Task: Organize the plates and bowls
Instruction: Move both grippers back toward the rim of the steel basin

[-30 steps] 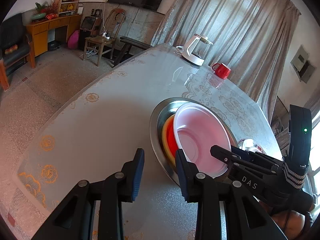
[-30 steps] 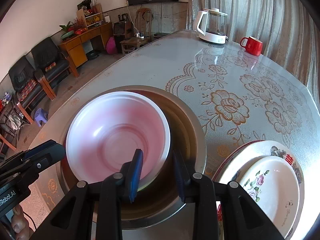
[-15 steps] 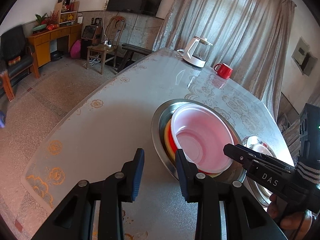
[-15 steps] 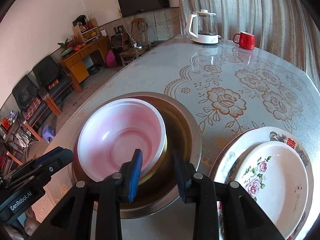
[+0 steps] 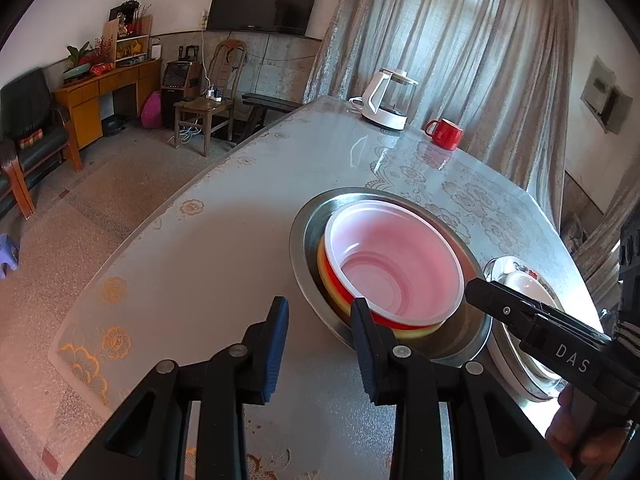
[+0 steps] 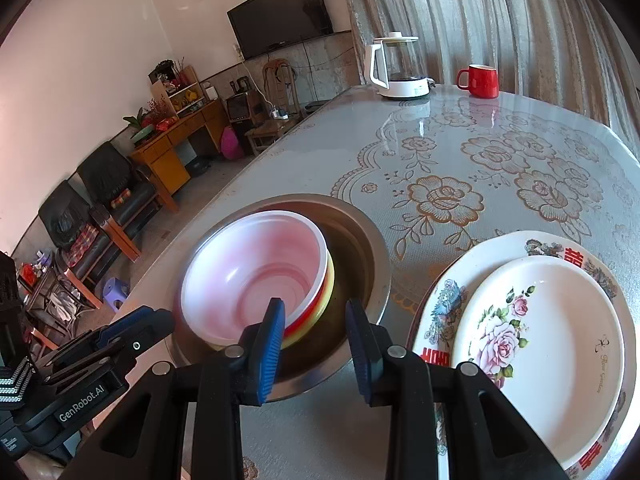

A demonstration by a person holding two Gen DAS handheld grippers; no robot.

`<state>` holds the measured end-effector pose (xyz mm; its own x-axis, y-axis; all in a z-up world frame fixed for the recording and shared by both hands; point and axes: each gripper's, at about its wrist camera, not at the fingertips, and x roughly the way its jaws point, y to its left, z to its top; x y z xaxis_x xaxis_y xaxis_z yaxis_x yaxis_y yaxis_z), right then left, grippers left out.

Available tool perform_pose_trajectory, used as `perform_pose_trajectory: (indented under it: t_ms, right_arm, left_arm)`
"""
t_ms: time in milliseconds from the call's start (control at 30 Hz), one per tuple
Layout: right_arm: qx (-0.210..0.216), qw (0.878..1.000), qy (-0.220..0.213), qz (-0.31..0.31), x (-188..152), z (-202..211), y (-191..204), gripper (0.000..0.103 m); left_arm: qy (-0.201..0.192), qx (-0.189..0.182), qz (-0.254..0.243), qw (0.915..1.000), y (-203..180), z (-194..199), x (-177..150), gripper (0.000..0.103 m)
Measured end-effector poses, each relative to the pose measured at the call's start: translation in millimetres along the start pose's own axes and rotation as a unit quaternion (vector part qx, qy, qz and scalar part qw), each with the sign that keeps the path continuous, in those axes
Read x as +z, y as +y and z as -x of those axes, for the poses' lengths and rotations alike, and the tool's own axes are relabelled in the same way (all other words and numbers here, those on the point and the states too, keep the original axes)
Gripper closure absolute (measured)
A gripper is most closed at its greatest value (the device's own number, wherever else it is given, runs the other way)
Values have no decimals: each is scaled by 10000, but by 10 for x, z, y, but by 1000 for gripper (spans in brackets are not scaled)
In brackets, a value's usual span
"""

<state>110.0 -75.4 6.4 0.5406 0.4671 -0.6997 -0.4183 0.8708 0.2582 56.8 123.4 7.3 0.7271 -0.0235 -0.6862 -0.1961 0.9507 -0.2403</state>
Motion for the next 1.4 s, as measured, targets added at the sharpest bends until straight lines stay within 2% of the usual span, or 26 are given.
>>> perform_pose_trajectory:
  t_ms: [400,900,1233,1400]
  right_arm:
    - [129,9989,-73,-438,-114,90,-212,71]
    - [162,9982,-101,-574,-120,74,-293,71]
    - [240,9975,-116,-651,-62,60,-336,71]
    - [300,9971,-44,-701,-80,30,-351,71]
  left_arm:
    - [6,-72,-185,9998,-104,0,-66,70]
    - [-8,-161,-188,9997,-88,-6,-75,70]
    - [-2,-373,83,9993,43,0,-54,70]
    - [13,-513,391,9979,192,-1,-20,70]
